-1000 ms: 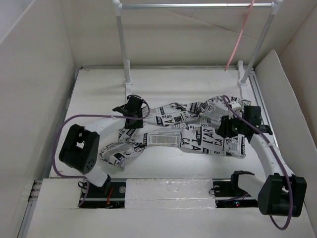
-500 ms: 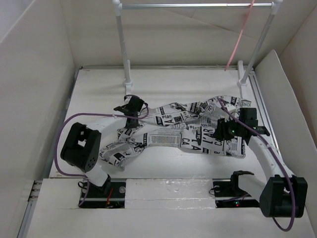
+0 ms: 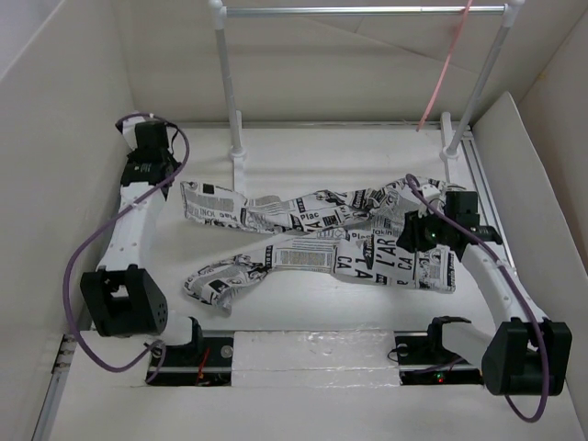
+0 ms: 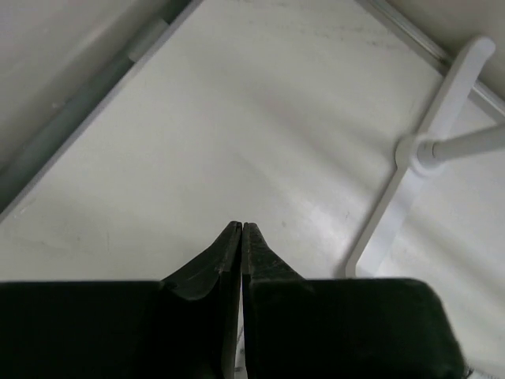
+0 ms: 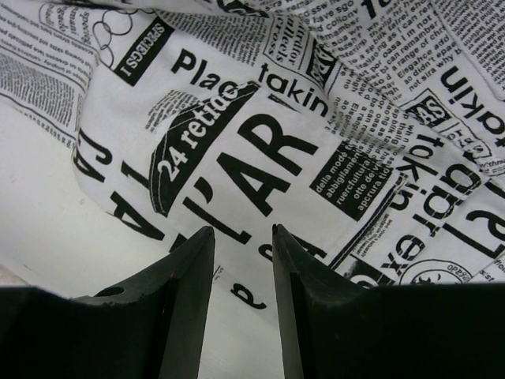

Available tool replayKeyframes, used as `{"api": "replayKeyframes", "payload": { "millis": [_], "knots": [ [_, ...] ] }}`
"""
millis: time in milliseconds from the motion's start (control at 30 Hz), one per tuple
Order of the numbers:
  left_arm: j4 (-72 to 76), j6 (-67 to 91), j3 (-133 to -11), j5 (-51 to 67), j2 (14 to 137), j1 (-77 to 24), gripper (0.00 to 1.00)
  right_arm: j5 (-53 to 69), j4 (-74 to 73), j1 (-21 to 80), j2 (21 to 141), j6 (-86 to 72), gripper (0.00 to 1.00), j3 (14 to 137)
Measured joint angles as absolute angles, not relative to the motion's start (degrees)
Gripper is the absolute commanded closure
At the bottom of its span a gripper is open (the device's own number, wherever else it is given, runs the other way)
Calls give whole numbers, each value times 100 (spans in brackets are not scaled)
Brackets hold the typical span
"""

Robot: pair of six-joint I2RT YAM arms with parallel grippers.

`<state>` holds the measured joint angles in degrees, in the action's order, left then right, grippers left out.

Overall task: Place the trousers on the hanger
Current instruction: Flatten out the trousers at the center of the board.

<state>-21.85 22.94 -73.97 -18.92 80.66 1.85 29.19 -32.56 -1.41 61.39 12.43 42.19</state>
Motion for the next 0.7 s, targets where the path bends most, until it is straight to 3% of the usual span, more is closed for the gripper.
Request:
{"api": "replayKeyframes", "payload": {
  "millis": [167, 333, 400, 433, 567, 700],
  "knots": [
    [-2156, 2300, -8429, -2154, 9233, 375, 100, 2744, -3275, -141, 6289, 1177, 57, 4324],
    [-2375, 2493, -8871, -2099, 10328, 626, 100, 2248, -3522, -165, 6230, 1173, 43, 4550],
    [-2344, 2486, -8517, -1927, 10298, 668, 71, 2217, -3557, -250, 6217, 1184, 42, 4602],
    [-2329, 2512, -8206, -1822, 10149, 648, 50, 2220, -3559, -266, 6219, 1184, 43, 4606],
    [-2069, 2711, -6718, -1409, 9028, 366, 17, 2390, -3564, -342, 6342, 1192, 43, 4619],
    [-1981, 2856, -5671, -1140, 8058, 403, 17, 2508, -3564, -285, 6248, 1212, 43, 4589]
  ]
}}
